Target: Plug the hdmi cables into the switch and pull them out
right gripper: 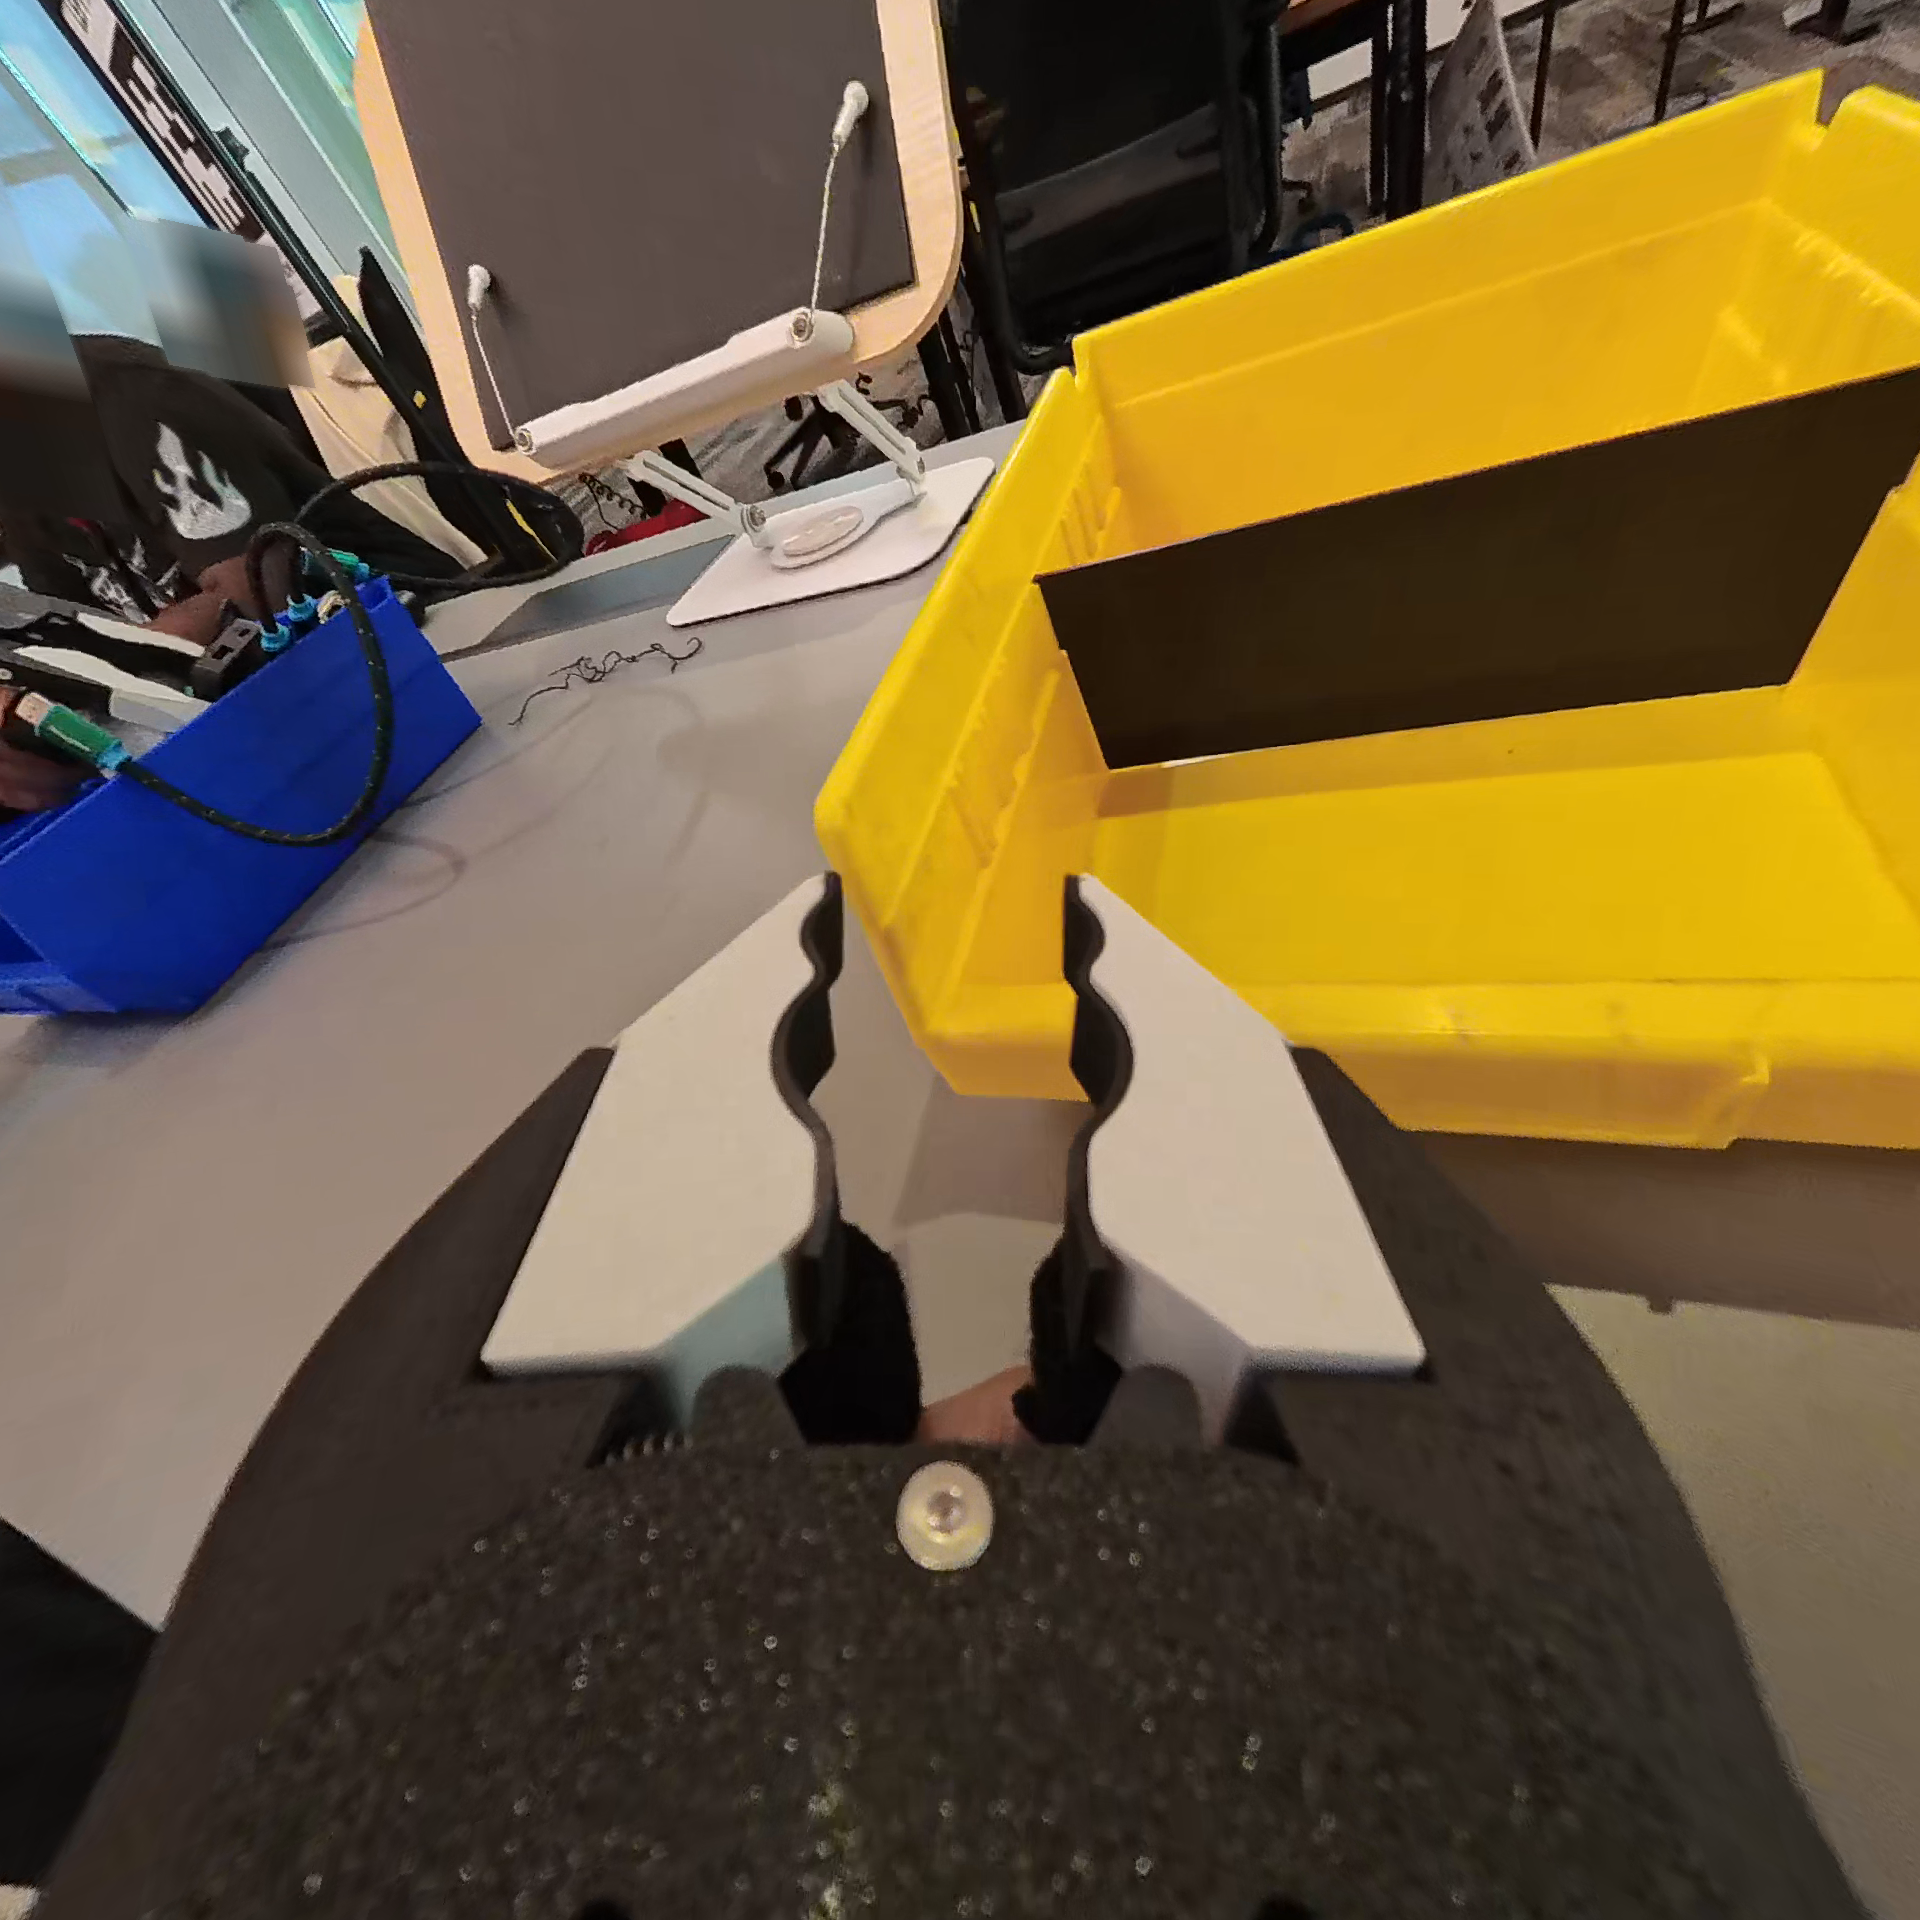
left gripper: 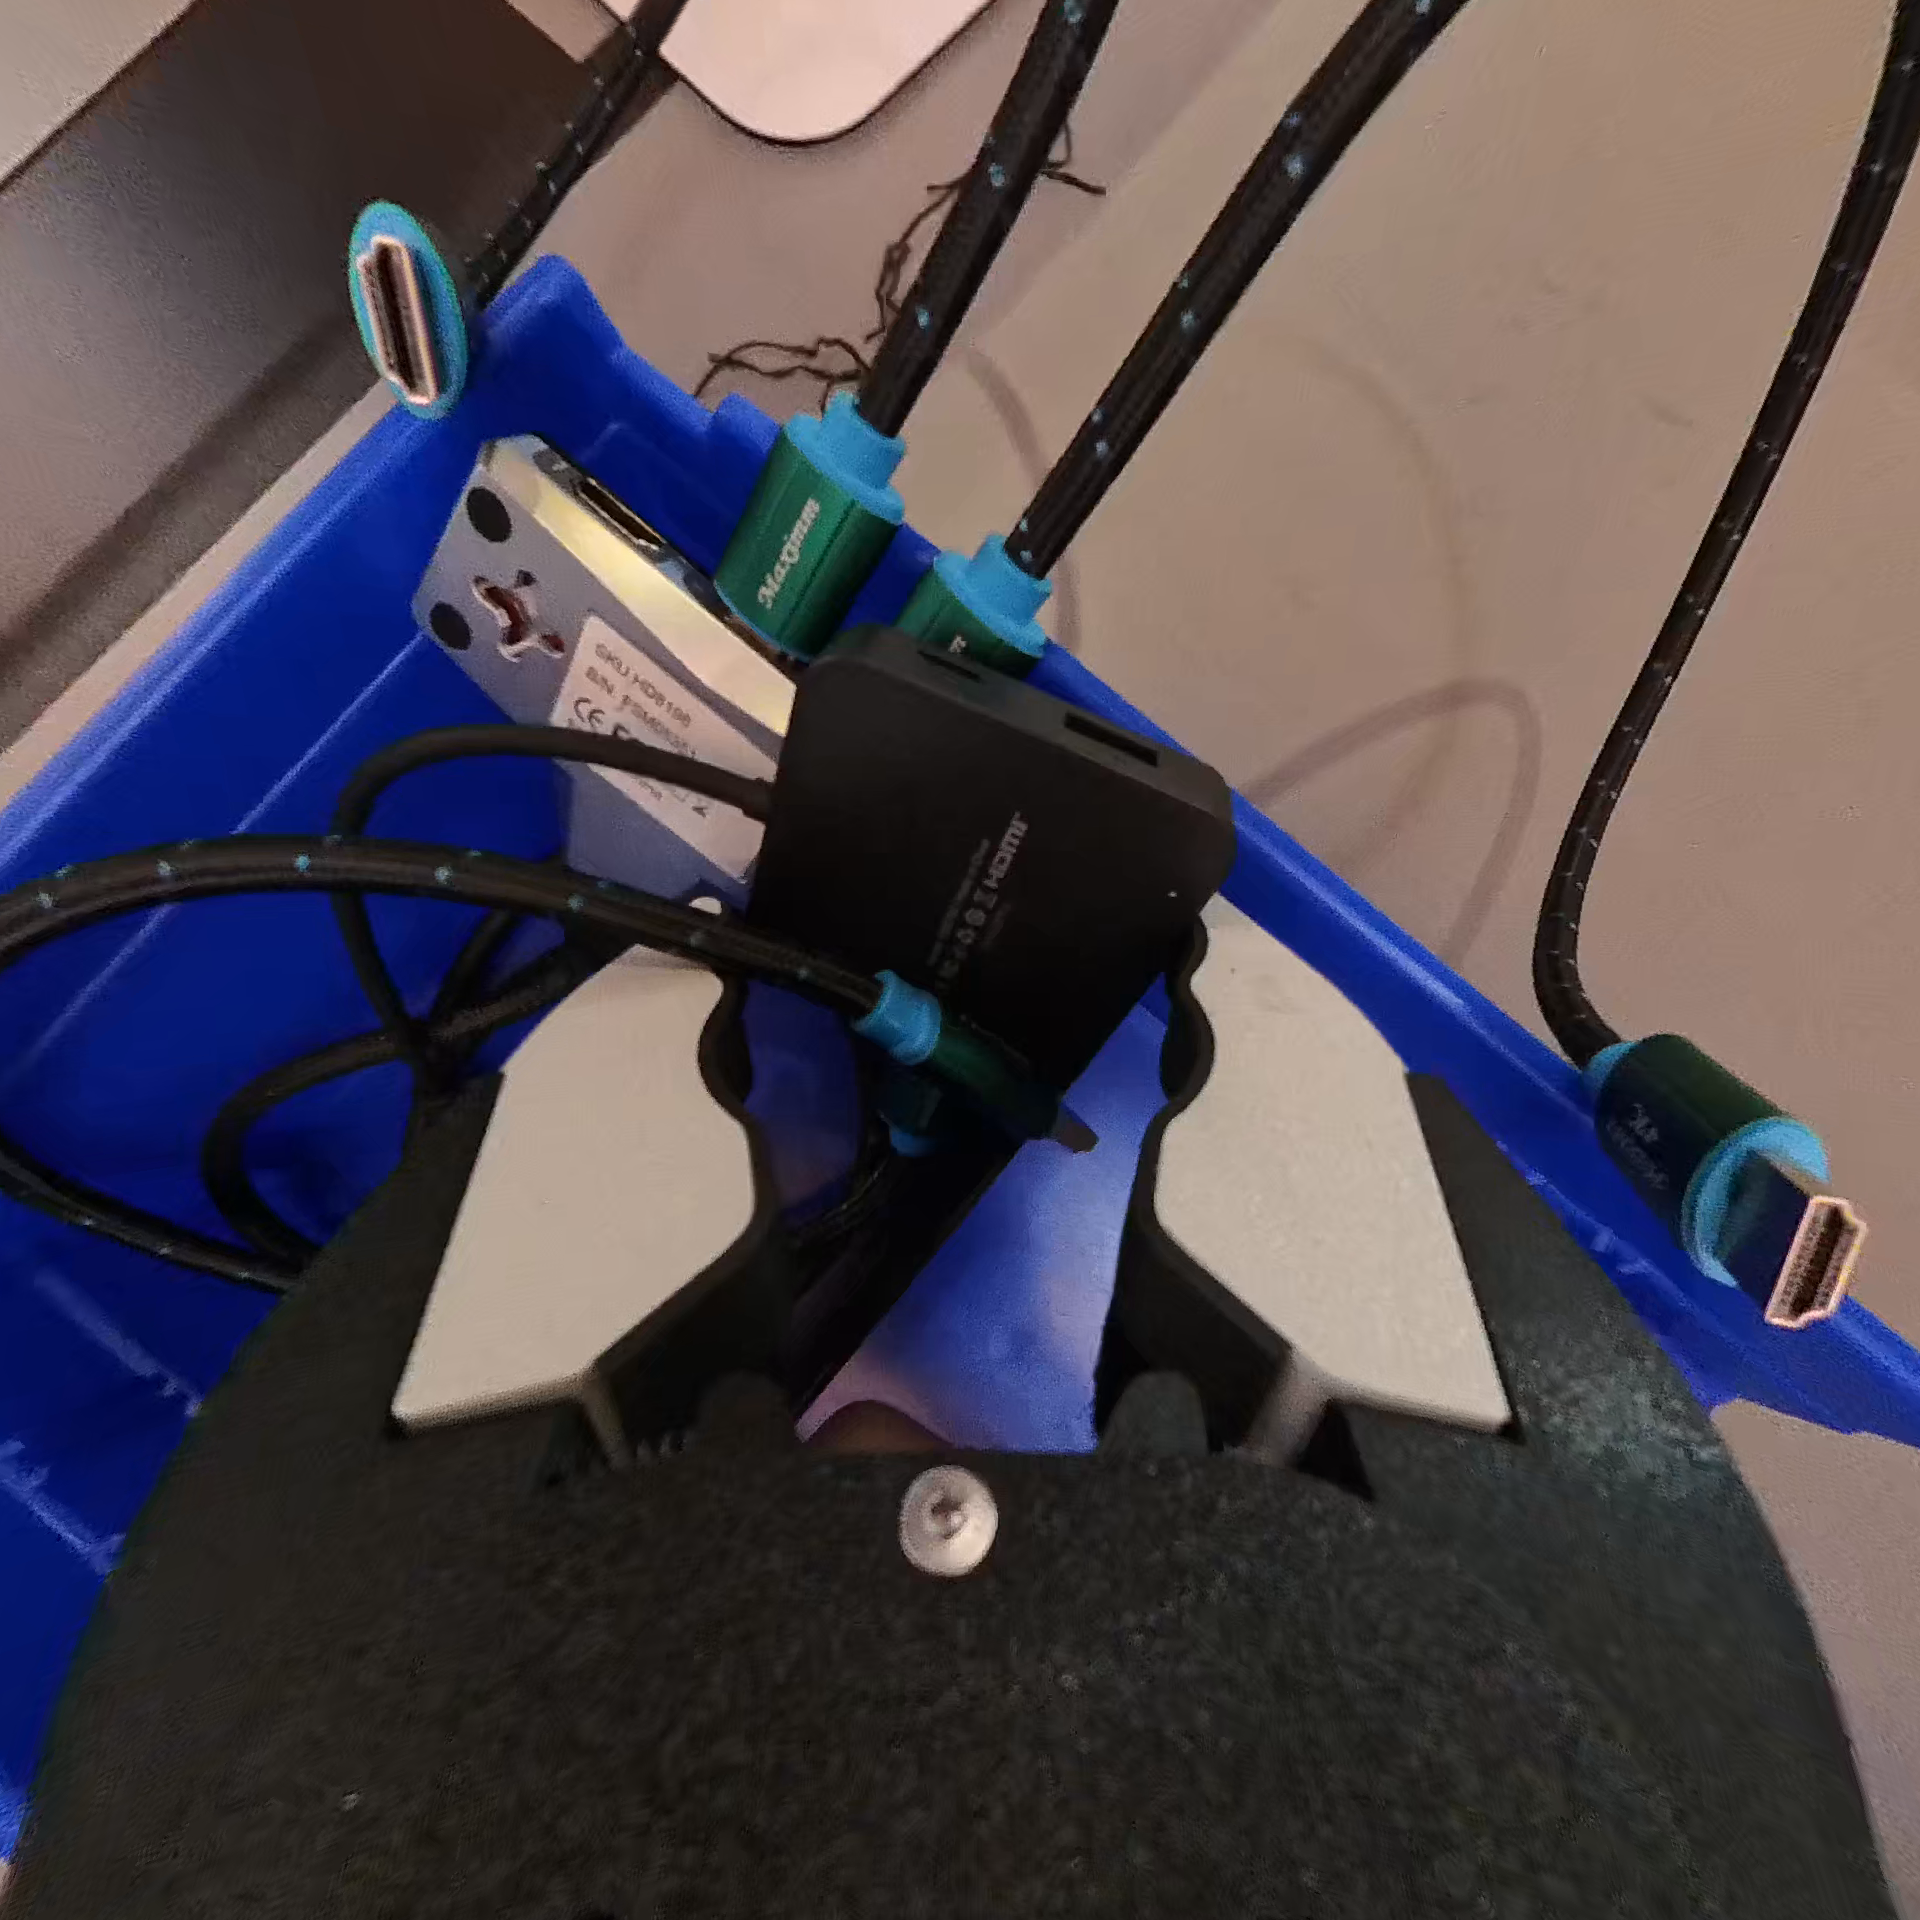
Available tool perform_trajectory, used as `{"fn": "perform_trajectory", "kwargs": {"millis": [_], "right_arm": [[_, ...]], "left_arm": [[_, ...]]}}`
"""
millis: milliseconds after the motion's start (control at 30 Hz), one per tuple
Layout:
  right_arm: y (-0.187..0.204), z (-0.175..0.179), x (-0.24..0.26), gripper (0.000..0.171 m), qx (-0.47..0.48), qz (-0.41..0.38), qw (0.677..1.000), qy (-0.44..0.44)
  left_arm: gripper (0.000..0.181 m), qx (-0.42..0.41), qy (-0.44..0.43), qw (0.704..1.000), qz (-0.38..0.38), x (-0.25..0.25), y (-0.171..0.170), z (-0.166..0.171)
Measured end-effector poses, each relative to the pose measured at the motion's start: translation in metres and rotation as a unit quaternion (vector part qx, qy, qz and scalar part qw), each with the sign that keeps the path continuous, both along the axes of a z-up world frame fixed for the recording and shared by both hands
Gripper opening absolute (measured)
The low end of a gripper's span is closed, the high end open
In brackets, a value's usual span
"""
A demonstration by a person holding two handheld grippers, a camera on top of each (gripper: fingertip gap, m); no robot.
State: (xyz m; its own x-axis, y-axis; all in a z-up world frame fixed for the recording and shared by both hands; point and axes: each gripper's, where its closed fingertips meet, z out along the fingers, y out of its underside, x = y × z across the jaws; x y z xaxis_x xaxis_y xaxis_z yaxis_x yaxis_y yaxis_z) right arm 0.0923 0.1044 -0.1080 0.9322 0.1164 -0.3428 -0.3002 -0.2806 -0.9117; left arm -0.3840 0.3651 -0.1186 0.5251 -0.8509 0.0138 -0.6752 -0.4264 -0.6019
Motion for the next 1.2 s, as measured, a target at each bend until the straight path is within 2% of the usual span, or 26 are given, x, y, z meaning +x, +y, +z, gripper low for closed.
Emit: {"fn": "perform_trajectory", "kwargs": {"millis": [300, 500, 633, 733, 833, 900, 1000, 1100, 1200], "right_arm": [[0.003, -0.008, 0.001, 0.042, -0.014, 0.005, 0.999, 0.037], [0.0, 0.008, -0.001, 0.042, 0.015, 0.014, 0.999, 0.05], [-0.008, 0.037, -0.022, 0.042, 0.078, 0.06, 0.994, 0.043], [-0.013, 0.056, -0.056, 0.042, 0.108, 0.124, 0.986, 0.041], [-0.009, 0.062, -0.092, 0.041, 0.105, 0.17, 0.979, 0.026], [-0.004, 0.064, -0.117, 0.042, 0.099, 0.198, 0.975, 0.024], [0.007, 0.065, -0.155, 0.042, 0.086, 0.244, 0.966, 0.026], [0.026, 0.068, -0.182, 0.042, 0.079, 0.255, 0.964, -0.006], [0.042, 0.073, -0.202, 0.041, 0.09, 0.267, 0.959, -0.036]], "left_arm": [[0.076, 0.141, 0.089, 0.985, -0.039, -0.006, 0.0, 0.017], [0.076, 0.237, 0.108, 0.965, -0.017, -0.016, 0.005, 0.075], [0.075, 0.34, 0.15, 0.928, -0.005, -0.017, -0.001, 0.134], [0.075, 0.418, 0.162, 0.894, -0.013, 0.007, -0.019, 0.169], [0.075, 0.511, 0.191, 0.838, -0.011, 0.043, -0.039, 0.188], [0.075, 0.56, 0.222, 0.797, -0.029, 0.072, -0.055, 0.183], [0.075, 0.603, 0.205, 0.769, -0.06, 0.129, -0.087, 0.154], [0.075, 0.648, 0.198, 0.729, -0.094, 0.182, -0.12, 0.119], [0.075, 0.67, 0.185, 0.709, -0.118, 0.22, -0.147, 0.091]]}}
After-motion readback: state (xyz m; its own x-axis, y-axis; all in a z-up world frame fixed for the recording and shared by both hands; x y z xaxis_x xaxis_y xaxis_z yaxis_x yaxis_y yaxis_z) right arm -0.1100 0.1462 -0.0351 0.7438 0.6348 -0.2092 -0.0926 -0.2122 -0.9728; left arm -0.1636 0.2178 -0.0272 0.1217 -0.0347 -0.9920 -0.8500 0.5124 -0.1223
